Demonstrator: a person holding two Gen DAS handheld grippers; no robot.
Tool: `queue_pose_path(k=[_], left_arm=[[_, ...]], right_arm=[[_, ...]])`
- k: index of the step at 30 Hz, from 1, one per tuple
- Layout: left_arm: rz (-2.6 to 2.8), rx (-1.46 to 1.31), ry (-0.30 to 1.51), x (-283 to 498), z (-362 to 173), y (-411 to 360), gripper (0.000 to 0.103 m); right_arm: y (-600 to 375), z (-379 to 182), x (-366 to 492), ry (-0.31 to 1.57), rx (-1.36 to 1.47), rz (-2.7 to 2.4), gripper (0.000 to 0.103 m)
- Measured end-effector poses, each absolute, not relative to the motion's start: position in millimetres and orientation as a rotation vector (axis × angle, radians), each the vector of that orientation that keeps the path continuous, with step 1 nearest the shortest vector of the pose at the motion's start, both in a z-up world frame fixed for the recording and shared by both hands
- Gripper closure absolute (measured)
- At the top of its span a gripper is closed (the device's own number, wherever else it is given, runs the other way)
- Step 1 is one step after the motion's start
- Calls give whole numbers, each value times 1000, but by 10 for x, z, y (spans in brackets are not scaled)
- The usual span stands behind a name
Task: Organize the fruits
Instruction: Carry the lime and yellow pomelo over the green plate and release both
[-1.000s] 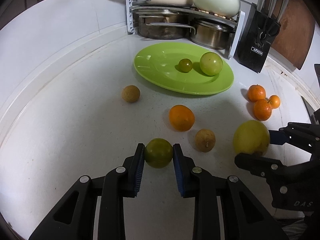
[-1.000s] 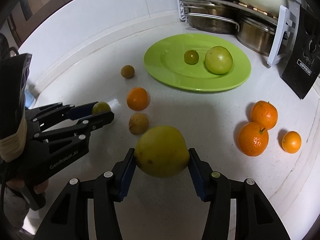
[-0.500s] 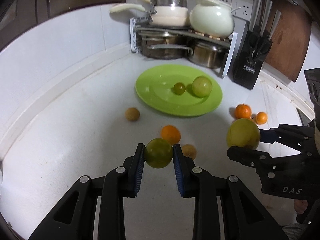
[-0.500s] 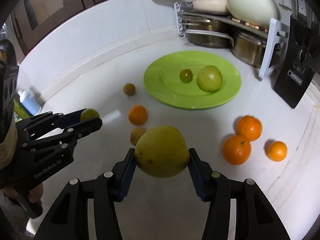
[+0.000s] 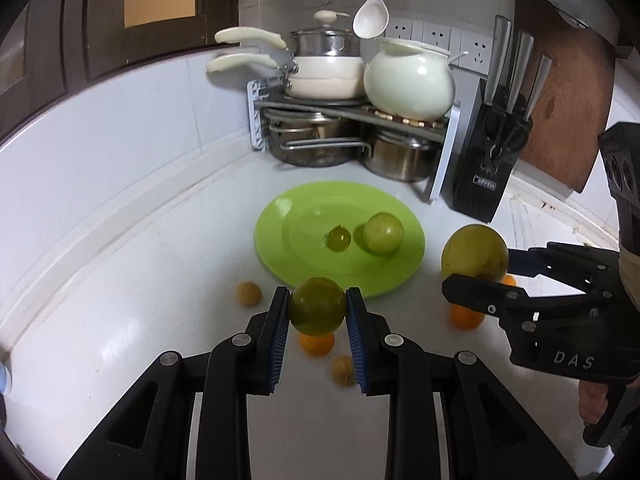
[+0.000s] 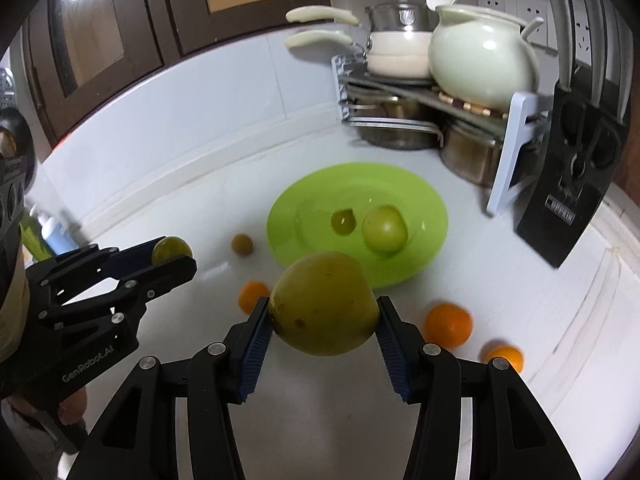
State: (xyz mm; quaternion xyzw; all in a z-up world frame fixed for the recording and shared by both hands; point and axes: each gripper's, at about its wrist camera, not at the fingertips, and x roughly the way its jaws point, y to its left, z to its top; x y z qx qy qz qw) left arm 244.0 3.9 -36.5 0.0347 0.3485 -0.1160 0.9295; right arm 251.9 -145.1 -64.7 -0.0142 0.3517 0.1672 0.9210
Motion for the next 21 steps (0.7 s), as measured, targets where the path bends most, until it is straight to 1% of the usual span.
queue_pose_path(k=[7,14,21], left_arm=[[-238,83,687,2658,-234,-54,75],[-246,89,674,2919,-137,-111,75],[-260,84,693,3227,-152,-136,75]], right_arm=[[-1519,-437,2787,684,-36,335,51],[-1505,-382,3094,691,-25,342,51],[-1502,-384,3387,707,-34,335,51]])
